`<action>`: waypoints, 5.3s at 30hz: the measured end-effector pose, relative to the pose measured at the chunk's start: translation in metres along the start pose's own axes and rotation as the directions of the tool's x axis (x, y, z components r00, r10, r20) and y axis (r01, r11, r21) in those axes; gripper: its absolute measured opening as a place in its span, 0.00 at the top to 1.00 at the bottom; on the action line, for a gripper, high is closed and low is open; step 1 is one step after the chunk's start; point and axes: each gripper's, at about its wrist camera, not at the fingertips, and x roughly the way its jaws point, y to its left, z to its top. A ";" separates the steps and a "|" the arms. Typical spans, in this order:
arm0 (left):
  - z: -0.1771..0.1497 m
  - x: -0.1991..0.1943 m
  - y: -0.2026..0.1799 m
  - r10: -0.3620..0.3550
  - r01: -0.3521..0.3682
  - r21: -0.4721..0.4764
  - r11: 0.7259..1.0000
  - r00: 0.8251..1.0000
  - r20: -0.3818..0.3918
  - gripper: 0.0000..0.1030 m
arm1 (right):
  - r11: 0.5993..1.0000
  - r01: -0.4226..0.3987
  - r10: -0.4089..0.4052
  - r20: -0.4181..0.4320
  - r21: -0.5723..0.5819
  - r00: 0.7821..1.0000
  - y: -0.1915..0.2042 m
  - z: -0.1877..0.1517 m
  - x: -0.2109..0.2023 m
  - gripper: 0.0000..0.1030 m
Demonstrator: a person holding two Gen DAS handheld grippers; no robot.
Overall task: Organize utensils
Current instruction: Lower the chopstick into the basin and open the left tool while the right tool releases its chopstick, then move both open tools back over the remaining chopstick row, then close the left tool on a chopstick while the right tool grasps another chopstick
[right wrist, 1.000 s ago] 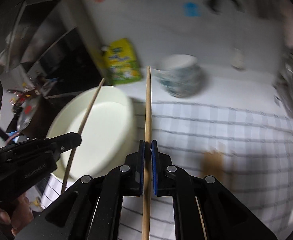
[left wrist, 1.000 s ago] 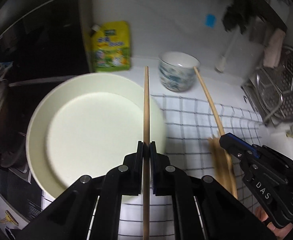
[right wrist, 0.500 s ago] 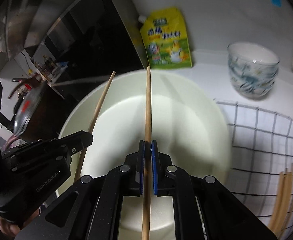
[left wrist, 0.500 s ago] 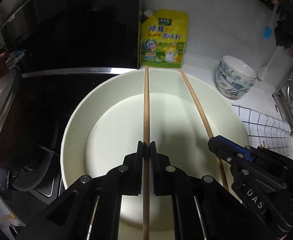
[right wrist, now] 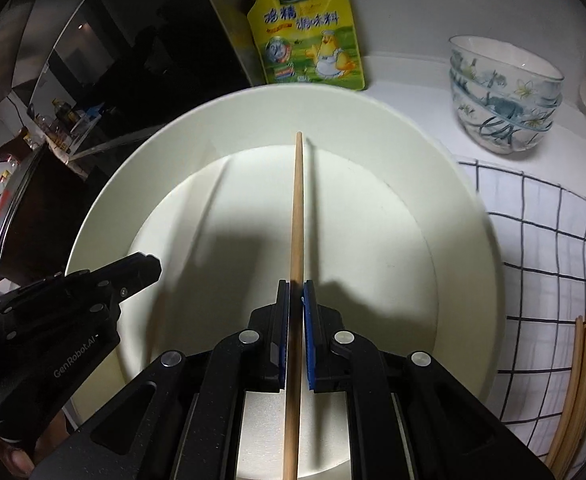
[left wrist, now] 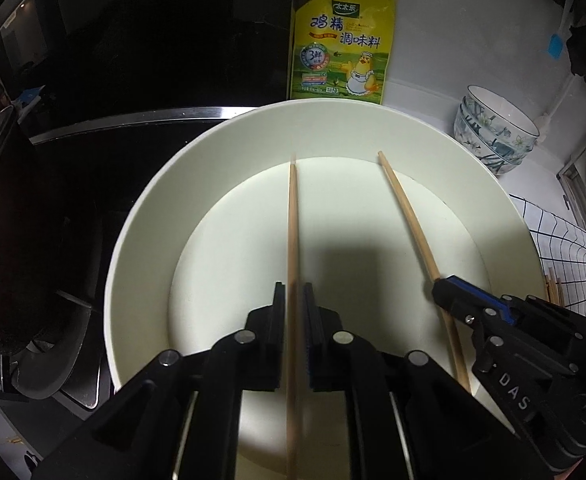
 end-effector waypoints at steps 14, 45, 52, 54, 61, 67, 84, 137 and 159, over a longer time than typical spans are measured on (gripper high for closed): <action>-0.009 -0.037 0.010 0.031 -0.028 -0.052 0.998 0.998 0.057 0.47 | 1.000 0.005 -0.005 0.071 -0.008 0.997 0.000 -0.010 -0.044 0.78; -0.054 -0.110 -0.094 -0.005 0.003 0.017 1.000 0.993 0.117 0.23 | 1.000 0.029 -0.030 0.163 0.003 0.986 -0.077 -0.076 -0.164 0.60; -0.068 -0.106 -0.140 -0.049 0.043 0.061 0.997 0.995 0.093 0.20 | 0.994 0.094 -0.100 0.141 0.052 0.985 -0.126 -0.103 -0.180 0.49; -0.072 -0.104 -0.153 -0.062 0.055 0.075 0.996 0.994 0.085 0.18 | 0.990 0.118 -0.128 0.130 0.078 0.983 -0.145 -0.113 -0.184 0.48; -0.091 -0.092 -0.199 -0.120 0.115 0.095 0.989 0.992 0.047 0.14 | 0.972 0.190 -0.203 0.085 0.141 0.975 -0.198 -0.143 -0.187 0.45; -0.108 -0.070 -0.236 -0.144 0.144 0.152 0.978 0.989 -0.008 0.13 | 0.955 0.250 -0.258 0.034 0.158 0.966 -0.230 -0.163 -0.173 0.44; -0.123 -0.021 -0.262 -0.081 0.088 0.147 0.985 0.995 -0.051 0.13 | 0.964 0.249 -0.251 0.003 0.098 0.968 -0.252 -0.176 -0.124 0.44; -0.138 0.011 -0.281 0.036 -0.020 0.179 0.984 0.996 -0.087 0.08 | 0.960 0.249 -0.255 0.035 0.131 0.966 -0.286 -0.180 -0.137 0.44; -0.132 0.021 -0.269 0.060 -0.048 0.122 0.991 0.993 -0.098 0.07 | 0.963 0.260 -0.262 0.016 0.078 0.965 -0.281 -0.174 -0.129 0.44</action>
